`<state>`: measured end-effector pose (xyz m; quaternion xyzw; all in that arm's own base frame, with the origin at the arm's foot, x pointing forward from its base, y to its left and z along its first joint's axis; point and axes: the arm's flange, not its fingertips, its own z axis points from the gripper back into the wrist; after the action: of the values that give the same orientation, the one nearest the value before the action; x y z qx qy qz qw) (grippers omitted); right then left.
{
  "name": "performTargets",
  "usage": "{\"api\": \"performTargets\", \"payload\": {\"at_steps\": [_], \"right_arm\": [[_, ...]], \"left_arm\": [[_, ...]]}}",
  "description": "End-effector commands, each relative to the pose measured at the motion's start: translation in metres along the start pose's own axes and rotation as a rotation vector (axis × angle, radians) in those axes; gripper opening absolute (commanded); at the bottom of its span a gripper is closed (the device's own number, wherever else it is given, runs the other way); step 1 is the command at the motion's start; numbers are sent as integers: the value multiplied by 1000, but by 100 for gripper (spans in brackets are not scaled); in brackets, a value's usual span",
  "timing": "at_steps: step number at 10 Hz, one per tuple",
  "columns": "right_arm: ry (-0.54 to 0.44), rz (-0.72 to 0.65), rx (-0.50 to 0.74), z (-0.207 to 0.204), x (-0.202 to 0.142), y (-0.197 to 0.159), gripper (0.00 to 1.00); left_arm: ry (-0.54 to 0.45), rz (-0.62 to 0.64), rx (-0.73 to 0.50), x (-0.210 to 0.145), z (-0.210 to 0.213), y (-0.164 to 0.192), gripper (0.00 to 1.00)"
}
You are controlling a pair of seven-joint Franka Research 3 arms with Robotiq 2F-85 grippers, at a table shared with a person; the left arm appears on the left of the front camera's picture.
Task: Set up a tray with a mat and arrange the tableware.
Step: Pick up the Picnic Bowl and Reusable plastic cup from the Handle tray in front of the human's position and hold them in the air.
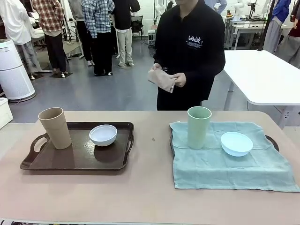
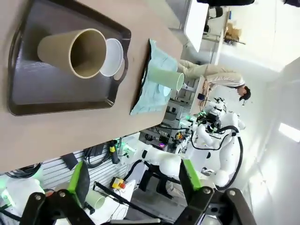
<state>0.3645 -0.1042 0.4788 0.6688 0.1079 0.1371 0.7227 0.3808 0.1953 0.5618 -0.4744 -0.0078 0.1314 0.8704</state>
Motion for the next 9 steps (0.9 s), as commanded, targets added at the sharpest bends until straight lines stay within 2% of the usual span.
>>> {"api": "performTargets", "payload": {"at_steps": [1, 2, 3, 4, 5, 6, 7, 8, 9], "right_arm": [[17, -5, 30, -1, -1, -2, 100], [-191, -153, 13, 2, 3, -7, 100], [-459, -212, -72, 10, -5, -6, 100], [-596, -231, -125, 15, -17, -3, 100], [-687, -259, -141, 18, -30, -1, 100], [-735, -272, -102, 21, -39, 0, 100], [-702, -333, -22, 20, -47, -2, 100], [-651, -229, -136, 52, -35, -10, 100], [-651, -229, -136, 52, -35, -10, 100]], "left_arm": [[0, 7, -4, 1, 1, 4, 100], [7, 89, -50, 14, 2, 8, 100], [-41, 125, -132, 23, 7, 24, 100], [-68, 142, -150, 25, 11, 40, 100], [-96, 159, -183, 23, 20, 48, 100], [-127, 141, -197, 22, 25, 48, 100], [-60, 143, -127, 24, 10, 49, 100], [-60, 143, -127, 24, 10, 49, 100], [-60, 143, -127, 24, 10, 49, 100]]}}
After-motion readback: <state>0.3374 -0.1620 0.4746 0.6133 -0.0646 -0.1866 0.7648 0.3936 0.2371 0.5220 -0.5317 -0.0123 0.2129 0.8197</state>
